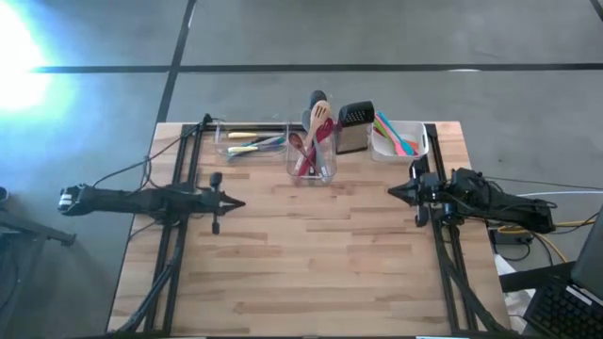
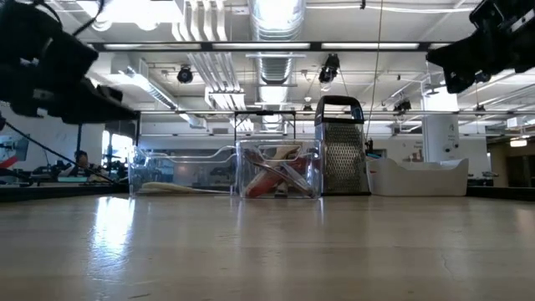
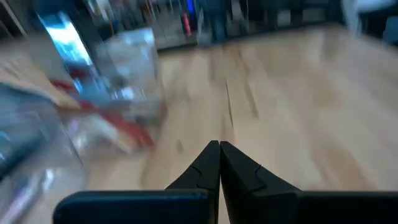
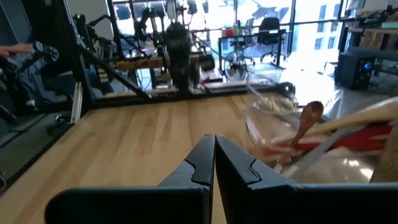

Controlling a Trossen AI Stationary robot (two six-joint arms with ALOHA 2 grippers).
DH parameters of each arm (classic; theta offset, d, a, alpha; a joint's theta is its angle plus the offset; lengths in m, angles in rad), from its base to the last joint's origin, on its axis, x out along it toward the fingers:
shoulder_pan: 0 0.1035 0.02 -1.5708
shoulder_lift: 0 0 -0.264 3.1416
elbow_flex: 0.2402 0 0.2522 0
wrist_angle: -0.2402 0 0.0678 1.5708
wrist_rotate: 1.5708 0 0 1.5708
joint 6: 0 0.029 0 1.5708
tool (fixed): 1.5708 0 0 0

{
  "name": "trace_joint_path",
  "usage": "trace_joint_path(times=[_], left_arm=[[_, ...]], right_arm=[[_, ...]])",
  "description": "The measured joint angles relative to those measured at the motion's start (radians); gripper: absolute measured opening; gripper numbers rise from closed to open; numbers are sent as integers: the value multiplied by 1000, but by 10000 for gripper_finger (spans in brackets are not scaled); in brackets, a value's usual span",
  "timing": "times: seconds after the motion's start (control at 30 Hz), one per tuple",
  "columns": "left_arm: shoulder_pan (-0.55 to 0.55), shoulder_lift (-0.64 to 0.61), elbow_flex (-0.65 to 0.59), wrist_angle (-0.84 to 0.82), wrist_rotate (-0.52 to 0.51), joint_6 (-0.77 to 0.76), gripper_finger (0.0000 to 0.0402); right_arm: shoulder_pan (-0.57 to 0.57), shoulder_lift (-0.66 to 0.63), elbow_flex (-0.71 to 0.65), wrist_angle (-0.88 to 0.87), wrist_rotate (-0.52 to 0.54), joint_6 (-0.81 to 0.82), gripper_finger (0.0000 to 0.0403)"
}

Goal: Pick & Place Kitchen Items
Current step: Return to Home Position

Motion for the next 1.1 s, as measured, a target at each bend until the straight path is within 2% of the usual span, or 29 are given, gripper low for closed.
trace_joint_path(times=[0.23, 0.47, 0.53, 0.77, 1.1], left_arm=[[0, -148, -1, -6, -2, 0, 16], [-1, -251, -1, -10, 0, 0, 18], [-2, -251, -2, -7, 0, 0, 18], [-2, -251, -3, 8, -1, 0, 18], [-2, -247, -3, 17, -4, 0, 14]], right_arm=[[0, -36, -121, 0, 0, -2, 8], [3, -42, -167, 167, -2, -3, 8], [12, -42, -191, 224, 1, -2, 8], [63, -42, -191, 225, -3, -1, 8], [64, -18, -191, 225, -3, 0, 8]])
